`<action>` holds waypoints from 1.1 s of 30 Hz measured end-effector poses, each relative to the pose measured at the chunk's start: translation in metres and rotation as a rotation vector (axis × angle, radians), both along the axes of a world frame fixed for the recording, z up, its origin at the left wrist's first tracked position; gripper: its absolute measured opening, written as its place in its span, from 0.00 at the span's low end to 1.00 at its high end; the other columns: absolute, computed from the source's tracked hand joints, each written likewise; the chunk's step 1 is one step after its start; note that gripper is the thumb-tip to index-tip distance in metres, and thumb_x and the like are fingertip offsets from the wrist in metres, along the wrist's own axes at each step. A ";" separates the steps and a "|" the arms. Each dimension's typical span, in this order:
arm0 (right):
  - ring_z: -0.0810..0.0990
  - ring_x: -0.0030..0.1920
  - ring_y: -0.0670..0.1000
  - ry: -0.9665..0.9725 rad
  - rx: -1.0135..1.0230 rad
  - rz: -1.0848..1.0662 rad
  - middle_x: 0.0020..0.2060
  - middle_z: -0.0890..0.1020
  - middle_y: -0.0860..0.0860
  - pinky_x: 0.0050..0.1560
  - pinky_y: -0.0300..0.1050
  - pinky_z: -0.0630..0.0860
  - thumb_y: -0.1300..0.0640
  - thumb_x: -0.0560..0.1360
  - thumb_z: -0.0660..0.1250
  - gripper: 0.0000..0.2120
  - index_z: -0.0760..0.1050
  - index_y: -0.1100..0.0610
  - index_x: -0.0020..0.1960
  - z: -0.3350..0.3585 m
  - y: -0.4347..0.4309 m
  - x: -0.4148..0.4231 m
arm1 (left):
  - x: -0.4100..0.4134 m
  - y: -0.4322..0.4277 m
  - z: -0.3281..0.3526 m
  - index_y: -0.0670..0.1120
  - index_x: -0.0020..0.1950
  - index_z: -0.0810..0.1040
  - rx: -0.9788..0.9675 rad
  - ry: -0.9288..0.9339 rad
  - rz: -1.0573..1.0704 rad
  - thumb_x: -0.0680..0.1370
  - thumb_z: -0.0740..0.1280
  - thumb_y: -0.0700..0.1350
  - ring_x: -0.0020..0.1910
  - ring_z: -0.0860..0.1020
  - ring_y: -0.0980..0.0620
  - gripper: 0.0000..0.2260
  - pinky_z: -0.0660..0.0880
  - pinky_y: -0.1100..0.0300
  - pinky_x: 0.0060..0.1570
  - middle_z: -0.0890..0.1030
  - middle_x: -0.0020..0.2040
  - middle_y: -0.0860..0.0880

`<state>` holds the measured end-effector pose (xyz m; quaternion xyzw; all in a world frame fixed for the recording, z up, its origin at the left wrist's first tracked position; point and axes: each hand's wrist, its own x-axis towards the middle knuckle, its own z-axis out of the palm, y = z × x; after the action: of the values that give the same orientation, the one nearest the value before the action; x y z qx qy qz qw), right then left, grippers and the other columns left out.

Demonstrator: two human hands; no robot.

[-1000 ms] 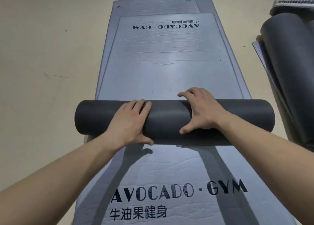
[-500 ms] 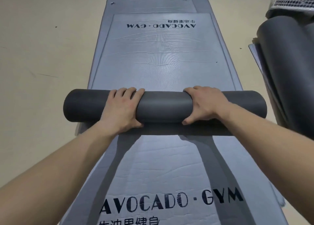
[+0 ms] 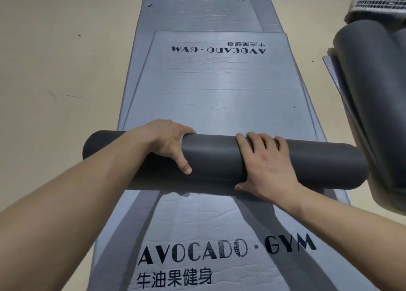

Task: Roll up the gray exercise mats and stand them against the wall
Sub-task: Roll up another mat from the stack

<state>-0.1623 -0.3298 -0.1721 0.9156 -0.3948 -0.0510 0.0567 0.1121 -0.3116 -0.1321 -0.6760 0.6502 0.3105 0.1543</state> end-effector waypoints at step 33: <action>0.76 0.64 0.56 0.078 0.362 0.024 0.65 0.77 0.49 0.66 0.56 0.71 0.21 0.55 0.70 0.55 0.65 0.47 0.75 0.033 -0.048 0.005 | -0.014 -0.007 -0.007 0.61 0.72 0.65 -0.134 -0.161 -0.199 0.57 0.77 0.71 0.51 0.78 0.49 0.47 0.72 0.54 0.46 0.81 0.56 0.55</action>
<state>-0.1573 -0.3779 -0.1388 0.9128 -0.3658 -0.1562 -0.0930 0.0980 -0.3183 -0.1392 -0.6398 0.7187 0.1945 0.1903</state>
